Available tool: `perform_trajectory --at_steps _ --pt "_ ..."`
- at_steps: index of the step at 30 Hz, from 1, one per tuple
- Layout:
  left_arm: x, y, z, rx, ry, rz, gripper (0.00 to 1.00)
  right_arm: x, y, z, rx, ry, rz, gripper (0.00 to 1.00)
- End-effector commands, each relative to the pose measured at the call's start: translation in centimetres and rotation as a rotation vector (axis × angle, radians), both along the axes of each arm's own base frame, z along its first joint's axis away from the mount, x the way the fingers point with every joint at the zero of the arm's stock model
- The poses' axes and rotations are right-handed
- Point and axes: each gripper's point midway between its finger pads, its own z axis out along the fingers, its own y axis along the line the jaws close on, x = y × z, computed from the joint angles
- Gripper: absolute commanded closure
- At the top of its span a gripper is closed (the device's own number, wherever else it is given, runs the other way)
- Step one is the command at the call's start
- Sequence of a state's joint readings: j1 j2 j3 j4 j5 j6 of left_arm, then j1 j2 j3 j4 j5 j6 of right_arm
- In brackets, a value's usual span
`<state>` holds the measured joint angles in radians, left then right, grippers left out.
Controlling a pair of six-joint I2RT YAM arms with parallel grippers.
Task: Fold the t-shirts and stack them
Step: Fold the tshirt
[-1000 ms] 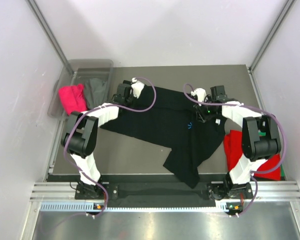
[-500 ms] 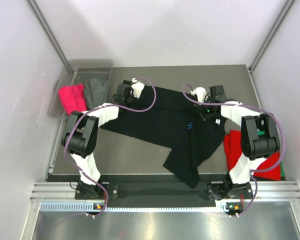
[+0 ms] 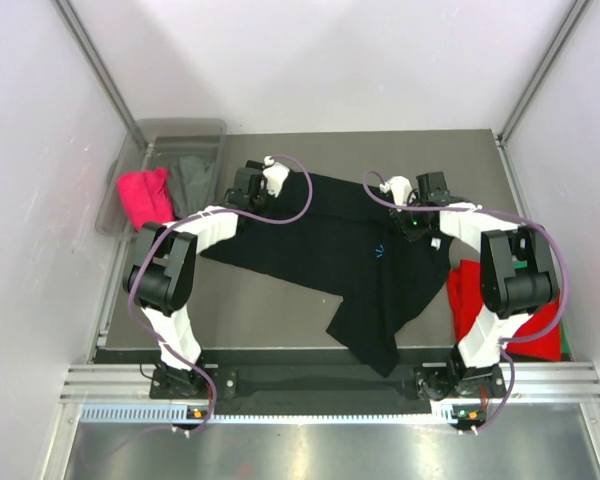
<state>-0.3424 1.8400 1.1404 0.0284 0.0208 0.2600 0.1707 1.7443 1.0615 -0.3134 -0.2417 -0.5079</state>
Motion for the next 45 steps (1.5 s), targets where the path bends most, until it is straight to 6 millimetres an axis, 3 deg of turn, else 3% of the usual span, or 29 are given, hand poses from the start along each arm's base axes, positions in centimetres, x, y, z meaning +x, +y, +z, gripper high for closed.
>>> perform_trajectory --at_steps 1,4,11,18,20,26,28,31,34,36,39,40,41,42,43,45 --pt "-0.3 -0.4 0.2 -0.017 0.002 -0.008 0.73 1.1 0.3 0.7 -0.013 -0.054 -0.002 0.92" --pt "-0.3 -0.5 0.2 -0.022 0.001 -0.014 0.73 1.0 0.5 2.1 -0.017 -0.09 -0.012 1.0" --pt "-0.4 -0.4 0.7 -0.022 -0.011 -0.011 0.73 -0.7 2.7 7.5 -0.038 -0.221 0.039 1.0" --pt "-0.4 -0.2 1.0 -0.018 -0.022 -0.008 0.73 -3.6 6.2 9.4 0.002 -0.209 0.122 1.0" --pt "-0.4 -0.2 0.9 -0.011 -0.021 -0.01 0.73 -4.1 7.1 10.4 0.04 -0.207 0.144 0.94" --pt "-0.1 0.2 0.6 0.012 -0.025 -0.004 0.73 -6.3 10.2 13.8 0.201 -0.176 0.242 0.96" --pt "0.0 0.2 0.4 0.015 -0.021 -0.005 0.73 -6.3 10.5 14.3 0.219 -0.18 0.241 0.88" --pt "-0.1 0.1 -0.1 0.016 -0.01 -0.004 0.73 -5.4 9.8 14.0 0.187 -0.216 0.214 0.75" --pt "-0.1 -0.1 -0.3 0.019 -0.01 -0.011 0.73 -4.3 9.0 14.1 0.168 -0.259 0.193 0.69" --pt "0.1 -0.3 -0.4 0.021 -0.009 -0.013 0.73 -2.4 7.8 14.2 0.119 -0.309 0.131 0.69" --pt "1.8 -0.1 0.3 0.047 -0.033 0.009 0.73 1.4 4.3 13.8 0.064 -0.346 0.002 0.69" --pt "3.1 -0.5 1.8 0.045 -0.061 0.008 0.73 2.8 1.8 13.7 0.066 -0.341 -0.071 0.69" --pt "3.5 -0.7 1.8 0.058 -0.048 -0.002 0.72 4.6 0.9 13.3 0.064 -0.328 -0.103 0.68" --pt "3.9 -0.9 0.5 0.076 -0.009 -0.012 0.71 5.6 -0.3 13.1 0.062 -0.32 -0.14 0.66" --pt "5.6 -1.5 2.4 0.068 -0.032 -0.016 0.71 6.7 -2.5 12.8 0.051 -0.316 -0.192 0.62" --pt "5.7 -1.3 0.7 0.094 0.051 0.001 0.7 9.3 -5.5 11.9 0.016 -0.301 -0.267 0.6"
